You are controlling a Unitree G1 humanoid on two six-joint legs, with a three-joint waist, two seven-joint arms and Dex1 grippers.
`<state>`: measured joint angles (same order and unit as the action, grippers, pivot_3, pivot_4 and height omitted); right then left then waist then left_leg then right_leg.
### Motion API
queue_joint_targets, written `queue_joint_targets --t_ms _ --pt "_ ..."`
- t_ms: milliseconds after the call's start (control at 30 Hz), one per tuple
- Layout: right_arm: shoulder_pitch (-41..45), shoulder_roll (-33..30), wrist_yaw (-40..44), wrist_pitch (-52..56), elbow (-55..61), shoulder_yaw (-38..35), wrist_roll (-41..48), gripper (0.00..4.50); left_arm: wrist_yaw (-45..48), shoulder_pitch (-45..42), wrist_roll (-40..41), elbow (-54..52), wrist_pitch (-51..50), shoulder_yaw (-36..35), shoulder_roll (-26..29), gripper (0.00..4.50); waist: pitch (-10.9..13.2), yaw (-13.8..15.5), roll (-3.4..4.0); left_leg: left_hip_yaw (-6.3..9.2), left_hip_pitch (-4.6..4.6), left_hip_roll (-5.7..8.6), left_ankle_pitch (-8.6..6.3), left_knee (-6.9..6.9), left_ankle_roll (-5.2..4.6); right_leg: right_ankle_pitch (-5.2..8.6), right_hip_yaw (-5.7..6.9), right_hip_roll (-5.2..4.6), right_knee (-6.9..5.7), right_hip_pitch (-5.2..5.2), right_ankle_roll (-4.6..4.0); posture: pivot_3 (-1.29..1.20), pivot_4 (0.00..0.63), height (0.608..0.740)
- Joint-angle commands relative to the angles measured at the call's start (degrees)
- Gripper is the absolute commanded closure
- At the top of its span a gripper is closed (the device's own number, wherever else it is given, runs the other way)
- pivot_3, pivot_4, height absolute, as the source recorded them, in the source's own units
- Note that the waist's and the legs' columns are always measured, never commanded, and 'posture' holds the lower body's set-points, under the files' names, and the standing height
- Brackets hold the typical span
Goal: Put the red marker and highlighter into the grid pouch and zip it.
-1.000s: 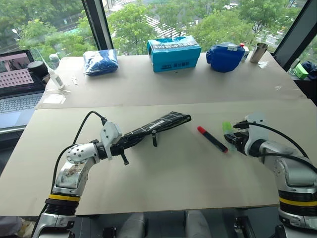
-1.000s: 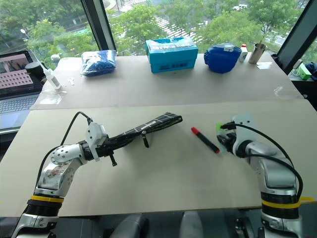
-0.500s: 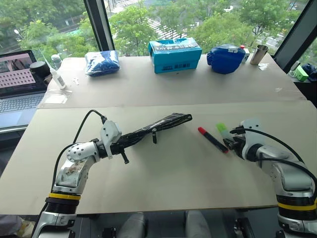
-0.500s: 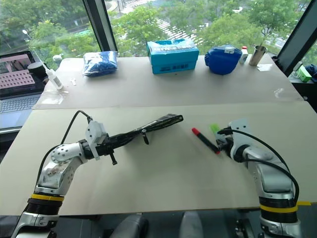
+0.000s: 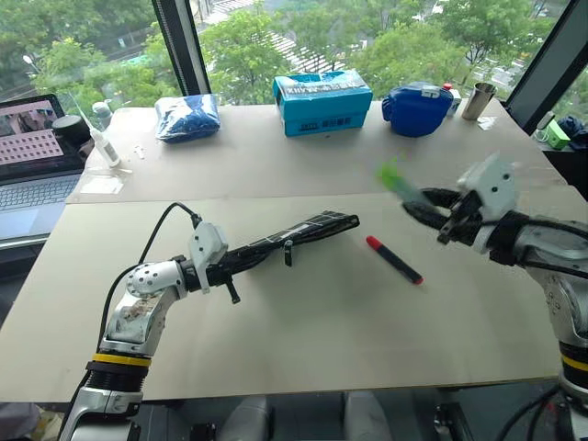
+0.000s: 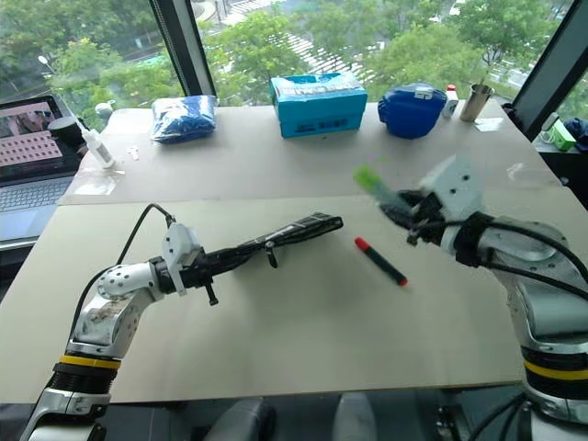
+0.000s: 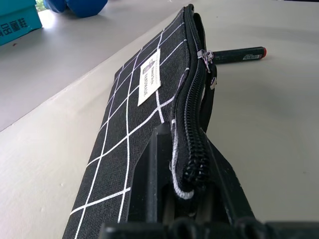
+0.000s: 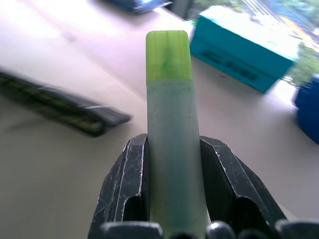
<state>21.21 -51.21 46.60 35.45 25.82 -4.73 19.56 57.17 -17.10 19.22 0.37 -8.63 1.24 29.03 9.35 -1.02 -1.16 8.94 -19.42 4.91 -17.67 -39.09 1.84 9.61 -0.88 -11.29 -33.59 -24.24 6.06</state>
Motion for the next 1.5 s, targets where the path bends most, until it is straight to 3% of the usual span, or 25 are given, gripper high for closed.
queue_joint_targets --t_ms 33,433,900,1333,1500 --pt "-0.33 -4.98 4.45 -4.54 2.71 5.43 -4.95 3.45 0.13 0.48 0.15 -1.66 0.12 0.22 0.39 4.50 0.00 0.12 -0.01 -0.01 0.00 0.00 -0.02 0.00 -0.04 0.00 0.00 0.00 -0.01 -0.01 0.00 0.00 0.150 0.740" --pt "6.18 -3.86 4.36 -9.11 -2.57 14.33 -15.93 3.45 0.07 0.78 -0.11 -2.66 0.15 1.04 0.55 4.50 0.01 0.17 -0.01 0.00 -0.03 -0.01 0.00 0.02 0.01 0.00 0.00 0.00 0.01 -0.06 0.00 0.00 0.150 0.740" --pt "9.26 -1.78 7.45 -10.27 -4.63 20.25 -22.16 3.45 -0.59 1.83 -0.94 -3.91 0.80 1.55 0.42 4.50 0.01 0.16 -0.01 0.00 -0.07 -0.01 0.01 0.03 0.02 0.00 0.00 0.00 0.02 -0.10 0.00 0.00 0.150 0.740" --pt "10.90 1.16 8.48 -9.65 -6.25 20.34 -23.60 3.45 -0.80 1.30 -0.38 -3.59 0.68 0.98 0.45 4.50 0.01 0.21 -0.01 0.01 -0.10 -0.01 0.01 0.04 0.03 0.00 0.01 0.00 0.03 -0.12 0.00 0.00 0.150 0.740" --pt "14.55 4.09 9.24 -16.86 -7.64 29.22 -31.00 3.45 -0.03 0.97 -0.71 -3.04 0.88 1.61 0.57 4.50 0.01 -0.14 -0.01 0.00 -0.08 -0.01 0.02 0.05 0.04 0.00 0.01 0.00 0.02 -0.15 0.00 0.00 0.150 0.740"
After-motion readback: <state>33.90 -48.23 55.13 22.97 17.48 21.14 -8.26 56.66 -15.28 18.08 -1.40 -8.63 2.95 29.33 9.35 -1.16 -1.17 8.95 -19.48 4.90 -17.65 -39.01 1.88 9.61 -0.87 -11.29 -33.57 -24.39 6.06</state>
